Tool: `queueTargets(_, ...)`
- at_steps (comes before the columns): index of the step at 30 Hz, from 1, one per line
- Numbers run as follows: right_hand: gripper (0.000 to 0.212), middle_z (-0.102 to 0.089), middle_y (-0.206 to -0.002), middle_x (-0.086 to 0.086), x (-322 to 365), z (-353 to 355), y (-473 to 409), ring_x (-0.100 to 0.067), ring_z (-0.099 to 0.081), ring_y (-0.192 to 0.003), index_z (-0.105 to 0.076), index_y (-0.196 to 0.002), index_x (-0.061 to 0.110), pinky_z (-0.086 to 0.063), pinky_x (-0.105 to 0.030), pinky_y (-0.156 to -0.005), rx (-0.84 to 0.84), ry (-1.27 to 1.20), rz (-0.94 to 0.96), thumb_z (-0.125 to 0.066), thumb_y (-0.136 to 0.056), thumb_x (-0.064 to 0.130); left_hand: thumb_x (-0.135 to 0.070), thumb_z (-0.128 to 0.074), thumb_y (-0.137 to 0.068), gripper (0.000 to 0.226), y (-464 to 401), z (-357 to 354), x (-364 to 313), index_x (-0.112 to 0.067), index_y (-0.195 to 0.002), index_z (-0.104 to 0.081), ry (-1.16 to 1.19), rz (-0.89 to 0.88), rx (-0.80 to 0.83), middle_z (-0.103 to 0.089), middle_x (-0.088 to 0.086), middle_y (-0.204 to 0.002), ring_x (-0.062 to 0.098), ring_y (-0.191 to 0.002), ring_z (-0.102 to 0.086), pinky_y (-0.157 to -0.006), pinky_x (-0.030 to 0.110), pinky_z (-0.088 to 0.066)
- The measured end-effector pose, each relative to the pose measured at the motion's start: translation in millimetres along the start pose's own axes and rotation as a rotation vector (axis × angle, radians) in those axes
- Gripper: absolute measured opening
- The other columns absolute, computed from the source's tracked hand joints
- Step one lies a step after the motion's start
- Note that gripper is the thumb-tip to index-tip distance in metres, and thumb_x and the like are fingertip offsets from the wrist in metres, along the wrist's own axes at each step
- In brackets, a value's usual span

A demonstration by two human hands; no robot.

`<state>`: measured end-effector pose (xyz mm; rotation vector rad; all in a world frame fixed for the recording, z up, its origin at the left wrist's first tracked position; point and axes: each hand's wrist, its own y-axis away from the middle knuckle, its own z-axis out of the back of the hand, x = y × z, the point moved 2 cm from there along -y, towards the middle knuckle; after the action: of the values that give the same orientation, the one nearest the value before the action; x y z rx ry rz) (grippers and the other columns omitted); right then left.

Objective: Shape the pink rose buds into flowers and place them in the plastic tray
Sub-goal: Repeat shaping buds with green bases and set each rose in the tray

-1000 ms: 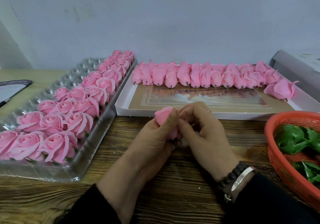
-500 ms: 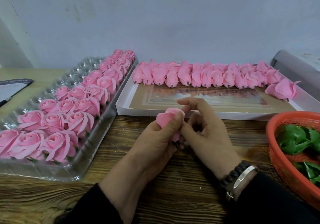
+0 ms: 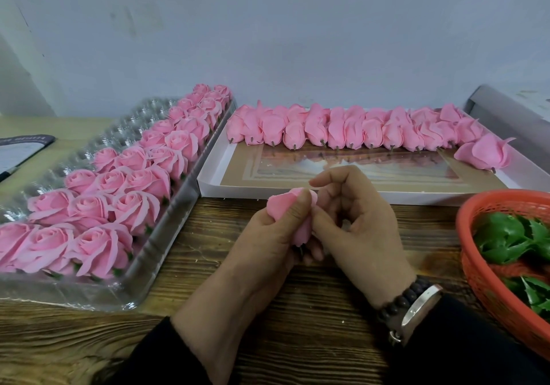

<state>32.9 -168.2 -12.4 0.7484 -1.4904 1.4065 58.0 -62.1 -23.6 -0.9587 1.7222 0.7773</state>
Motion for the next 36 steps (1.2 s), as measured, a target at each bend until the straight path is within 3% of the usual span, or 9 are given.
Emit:
queueTargets(7,0.044,-0.059,-0.071,-0.01,2,-2,1,-0.033,-0.055,-0.051,-0.058,-0.095,0.034,-0.051,-0.032,-0.046,0.043,-0.005,0.0,-0.057,-0.079,-0.007,-0.044,-0.061,-0.068,0.047,0,-2,-1,-0.002,-0.089,-0.064,0.048,-0.019,-0.031,-0.051,0.017,-0.076,0.02,-0.06,-0.047,-0.049,0.023,-0.037)
queueTargets(12,0.058,-0.063,-0.067,0.004,5,1,2,-0.009,-0.056,-0.045,-0.052,-0.114,0.025,-0.047,-0.019,-0.045,0.051,-0.129,0.016,-0.04,-0.08,-0.021,-0.039,-0.066,-0.068,0.063,-1,-1,-2,0.013,-0.102,-0.057,0.09,-0.034,-0.066,-0.051,0.019,-0.079,0.02,-0.061,-0.046,-0.059,0.028,-0.038)
queueTargets(16,0.043,-0.064,-0.074,0.001,8,-6,5,-0.016,-0.059,-0.058,-0.049,-0.107,0.033,-0.05,-0.027,-0.056,0.003,0.026,0.077,-0.047,-0.077,0.002,-0.031,-0.066,-0.068,0.057,-2,2,0,0.013,-0.102,-0.057,0.165,-0.069,-0.129,-0.056,0.019,-0.082,0.025,-0.072,-0.056,-0.067,0.032,-0.047)
queueTargets(19,0.038,-0.058,-0.077,0.004,5,-7,4,-0.01,-0.055,-0.065,-0.046,-0.09,0.041,-0.047,-0.019,-0.061,-0.086,0.204,0.105,-0.054,-0.072,0.008,-0.025,-0.065,-0.067,0.016,-4,2,-1,-0.012,-0.069,-0.073,0.248,-0.097,-0.174,-0.065,0.007,-0.07,0.013,-0.068,-0.064,-0.066,0.024,-0.053)
queueTargets(21,0.042,-0.056,-0.077,0.006,1,-5,2,-0.008,-0.056,-0.069,-0.045,-0.085,0.038,-0.045,-0.015,-0.063,-0.116,0.221,0.089,-0.061,-0.072,0.001,-0.024,-0.064,-0.067,0.016,-5,4,-1,-0.018,-0.053,-0.069,0.289,-0.109,-0.235,-0.061,0.0,-0.06,0.008,-0.061,-0.058,-0.068,0.025,-0.049)
queueTargets(23,0.043,-0.058,-0.077,0.009,-2,-6,2,-0.005,-0.058,-0.074,-0.045,-0.084,0.034,-0.044,-0.012,-0.067,-0.061,0.236,0.048,-0.067,-0.071,0.0,-0.024,-0.064,-0.066,0.012,-6,6,-1,-0.014,-0.061,-0.07,0.31,-0.114,-0.282,-0.063,0.004,-0.065,0.011,-0.065,-0.059,-0.068,0.025,-0.05)
queueTargets(27,0.04,-0.061,-0.084,0.011,-6,-15,4,-0.001,-0.06,-0.078,-0.045,-0.086,0.034,-0.045,-0.01,-0.071,0.114,0.193,-0.048,-0.074,-0.068,0.015,-0.025,-0.064,-0.07,0.045,-4,-1,-2,0.005,-0.104,-0.059,0.336,-0.074,-0.256,-0.06,0.023,-0.096,0.029,-0.088,-0.062,-0.089,0.04,-0.051)
queueTargets(33,0.024,-0.065,-0.075,0.008,-6,-14,2,0.0,-0.059,-0.066,-0.057,-0.084,0.025,-0.044,-0.011,-0.062,0.117,0.104,-0.155,-0.071,-0.071,0.01,-0.023,-0.066,-0.069,0.03,-5,-2,-1,0.001,-0.088,-0.067,0.391,-0.013,-0.157,-0.066,0.021,-0.09,0.027,-0.083,-0.068,-0.077,0.034,-0.057)
queueTargets(36,0.017,-0.065,-0.071,0.004,-5,-11,0,-0.004,-0.058,-0.064,-0.062,-0.084,0.014,-0.045,-0.014,-0.06,0.203,-0.1,-0.251,-0.073,-0.074,0.006,-0.023,-0.068,-0.065,0.017,-4,3,-6,-0.007,-0.071,-0.074,0.364,0.039,-0.079,-0.068,0.017,-0.084,0.026,-0.084,-0.067,-0.089,0.039,-0.05)
